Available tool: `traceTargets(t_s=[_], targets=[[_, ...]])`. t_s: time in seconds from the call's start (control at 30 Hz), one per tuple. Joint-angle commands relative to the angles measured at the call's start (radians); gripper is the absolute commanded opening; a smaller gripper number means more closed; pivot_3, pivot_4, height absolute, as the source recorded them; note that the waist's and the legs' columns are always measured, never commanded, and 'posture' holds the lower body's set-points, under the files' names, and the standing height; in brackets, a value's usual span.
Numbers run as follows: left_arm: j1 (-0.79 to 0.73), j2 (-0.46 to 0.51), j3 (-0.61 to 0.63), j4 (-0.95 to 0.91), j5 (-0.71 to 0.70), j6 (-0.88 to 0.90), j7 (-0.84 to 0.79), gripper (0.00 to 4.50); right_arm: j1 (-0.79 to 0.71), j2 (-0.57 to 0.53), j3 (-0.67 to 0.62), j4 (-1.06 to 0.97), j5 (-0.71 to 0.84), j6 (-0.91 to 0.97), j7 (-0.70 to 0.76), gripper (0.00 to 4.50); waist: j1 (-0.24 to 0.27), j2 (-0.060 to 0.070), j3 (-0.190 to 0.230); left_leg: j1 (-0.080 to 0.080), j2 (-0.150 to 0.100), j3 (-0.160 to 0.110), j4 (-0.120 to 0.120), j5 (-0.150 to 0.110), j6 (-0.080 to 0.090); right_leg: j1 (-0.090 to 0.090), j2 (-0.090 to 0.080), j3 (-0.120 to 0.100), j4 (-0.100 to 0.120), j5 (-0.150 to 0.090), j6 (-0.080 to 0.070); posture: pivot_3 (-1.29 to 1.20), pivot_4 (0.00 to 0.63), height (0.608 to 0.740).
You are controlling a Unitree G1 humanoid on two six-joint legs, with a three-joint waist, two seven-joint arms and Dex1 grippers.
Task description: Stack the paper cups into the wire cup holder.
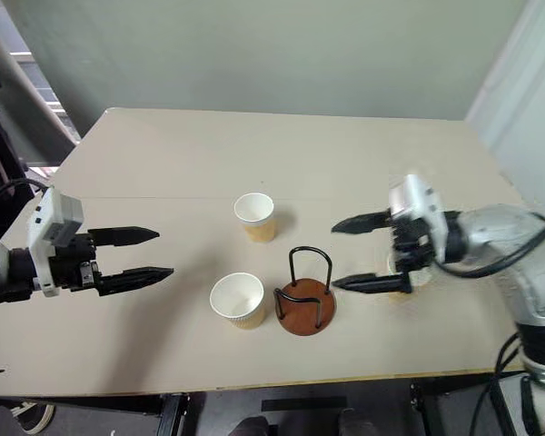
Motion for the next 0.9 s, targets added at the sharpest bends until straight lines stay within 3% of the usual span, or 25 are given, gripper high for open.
traceTargets(t_s=[0.03,0.13,0.27,0.8,0.9], targets=[[-0.018,0.008,0.014,-0.001,-0.012,-0.014,-0.006,4.50,0.071,-0.097,-0.060,-0.022,-0.024,0.005,-0.002,4.36,0.004,0.000,0.000,0.000,0.000,0.000,0.000,0.000,0.000,0.000,0.000,0.000,0.000,0.000,0.000,0.00,0.150,0.740],[-0.043,-0.003,-0.022,0.005,-0.010,-0.018,-0.010,4.50,0.185,-0.239,-0.026,0.007,-0.184,-0.074,0.005,4.36,0.014,0.000,0.000,0.000,0.001,-0.002,0.000,0.000,0.000,0.001,-0.002,0.000,0.000,0.000,0.000,0.00,0.150,0.740],[-0.075,-0.005,-0.056,0.022,-0.006,-0.025,-0.016,4.50,0.213,-0.299,0.029,0.032,-0.289,-0.125,-0.010,4.36,0.009,0.000,0.000,0.001,0.000,0.000,0.000,-0.001,0.001,0.001,-0.005,0.001,0.002,0.000,0.000,0.00,0.150,0.740],[-0.066,-0.003,-0.052,0.006,-0.013,-0.010,-0.003,4.50,0.156,-0.246,0.203,0.112,-0.470,-0.202,-0.017,4.36,0.004,-0.001,0.000,0.002,0.001,0.001,0.000,-0.001,0.002,0.002,-0.001,0.001,0.001,0.000,0.001,0.00,0.150,0.740],[-0.052,0.000,-0.038,0.001,-0.015,-0.008,0.000,4.50,0.159,-0.247,0.209,0.121,-0.475,-0.211,-0.001,3.84,0.005,-0.001,0.000,0.002,0.001,0.001,0.000,-0.001,0.002,0.002,-0.002,0.001,0.001,0.000,0.001,0.00,0.150,0.740]])
